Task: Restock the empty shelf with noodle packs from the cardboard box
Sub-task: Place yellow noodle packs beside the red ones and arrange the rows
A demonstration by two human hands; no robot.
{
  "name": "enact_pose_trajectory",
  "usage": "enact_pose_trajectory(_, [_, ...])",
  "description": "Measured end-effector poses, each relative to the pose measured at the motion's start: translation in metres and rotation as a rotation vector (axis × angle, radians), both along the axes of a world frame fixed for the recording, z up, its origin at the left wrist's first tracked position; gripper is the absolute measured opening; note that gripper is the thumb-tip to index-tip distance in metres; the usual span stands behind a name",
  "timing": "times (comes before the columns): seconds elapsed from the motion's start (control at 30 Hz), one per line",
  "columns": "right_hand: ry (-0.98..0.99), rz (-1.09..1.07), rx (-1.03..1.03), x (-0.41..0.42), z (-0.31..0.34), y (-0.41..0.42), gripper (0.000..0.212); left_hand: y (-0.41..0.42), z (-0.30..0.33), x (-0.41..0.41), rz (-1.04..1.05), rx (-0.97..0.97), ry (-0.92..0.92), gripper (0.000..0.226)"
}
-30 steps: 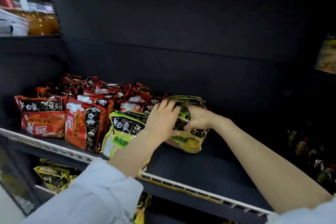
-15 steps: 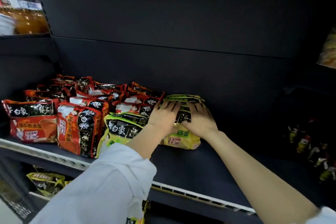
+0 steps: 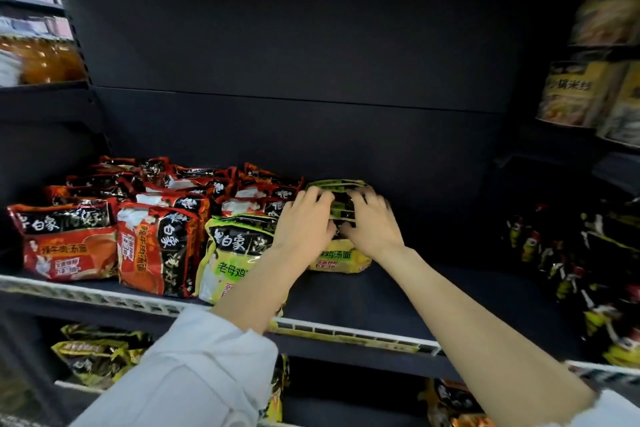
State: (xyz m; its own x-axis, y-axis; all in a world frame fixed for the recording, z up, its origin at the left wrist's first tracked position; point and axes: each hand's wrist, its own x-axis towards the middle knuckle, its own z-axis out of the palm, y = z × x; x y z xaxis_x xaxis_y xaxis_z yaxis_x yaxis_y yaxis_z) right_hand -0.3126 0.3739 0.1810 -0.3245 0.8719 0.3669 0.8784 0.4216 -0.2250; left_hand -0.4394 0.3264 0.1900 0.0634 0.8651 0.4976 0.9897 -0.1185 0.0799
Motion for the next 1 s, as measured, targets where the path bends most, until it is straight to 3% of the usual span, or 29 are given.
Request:
enact_pose_trajectory(0.13, [0.103,0.000,0.028,0.010,-0.002,-0.040,0.058,-0.037,0.006,0.001,-0.034,0.018,-0.031,0.034])
enact_pose_trajectory(0.27, [0.148,-0.048,0.023,0.026,-0.008,-0.091,0.046,-0.077,-0.002,0.015,-0.108,-0.020,-0.178,0.025])
enact_pose_trajectory(0.47, [0.255,-0.190,-0.089,0.086,-0.027,-0.178,0.026,-0.130,-0.027,0.070,-0.296,-0.183,-0.380,0.017])
enact_pose_trajectory(0.67, [0.209,-0.425,-0.217,0.172,-0.063,-0.251,0.022,-0.170,-0.068,0.158,-0.436,-0.356,-0.487,0.016])
enact_pose_trajectory(1.0, [0.191,-0.695,-0.457,0.355,-0.145,-0.326,0.019,-0.222,-0.133,0.351,-0.580,-0.694,-0.475,0.016])
